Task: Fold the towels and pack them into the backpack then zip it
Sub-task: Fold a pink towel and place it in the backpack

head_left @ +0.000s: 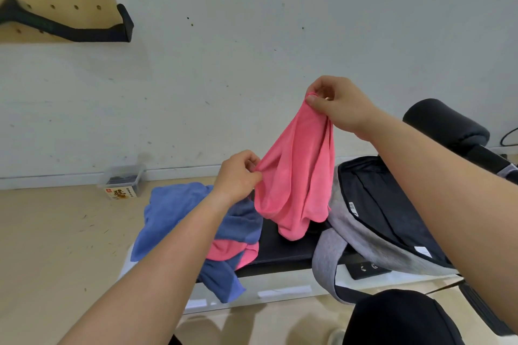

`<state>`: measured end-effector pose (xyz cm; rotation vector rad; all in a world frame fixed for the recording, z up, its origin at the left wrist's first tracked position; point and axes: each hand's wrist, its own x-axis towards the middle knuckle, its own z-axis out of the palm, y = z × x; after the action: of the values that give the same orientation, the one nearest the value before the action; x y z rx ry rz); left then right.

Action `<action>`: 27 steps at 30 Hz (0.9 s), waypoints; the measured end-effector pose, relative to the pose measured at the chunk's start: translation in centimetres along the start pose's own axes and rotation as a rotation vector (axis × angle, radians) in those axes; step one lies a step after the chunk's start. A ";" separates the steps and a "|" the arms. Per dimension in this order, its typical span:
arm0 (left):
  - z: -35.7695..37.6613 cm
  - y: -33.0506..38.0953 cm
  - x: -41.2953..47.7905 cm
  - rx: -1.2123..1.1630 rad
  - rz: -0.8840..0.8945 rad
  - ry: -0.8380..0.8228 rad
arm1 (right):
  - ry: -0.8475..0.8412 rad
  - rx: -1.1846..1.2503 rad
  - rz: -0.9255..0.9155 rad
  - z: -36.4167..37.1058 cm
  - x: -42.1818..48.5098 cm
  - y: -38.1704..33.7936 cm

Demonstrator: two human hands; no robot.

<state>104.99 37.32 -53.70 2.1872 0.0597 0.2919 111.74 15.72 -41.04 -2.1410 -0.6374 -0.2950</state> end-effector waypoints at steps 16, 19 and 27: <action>-5.9 -1.8 0.1 -0.212 -0.188 -0.034 | 0.174 -0.189 0.294 -0.1 -2.6 5.2; -5.5 -1.7 0.0 -0.164 -0.172 -0.008 | 0.215 -0.157 0.304 -0.1 -2.6 5.3; -4.7 -1.4 -0.7 0.157 -0.036 -0.050 | 0.218 -0.136 0.329 -0.5 -3.1 5.5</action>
<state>103.36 41.74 -52.28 2.3458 0.0967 0.2178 112.16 11.50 -45.75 -2.2597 -0.1390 -0.3921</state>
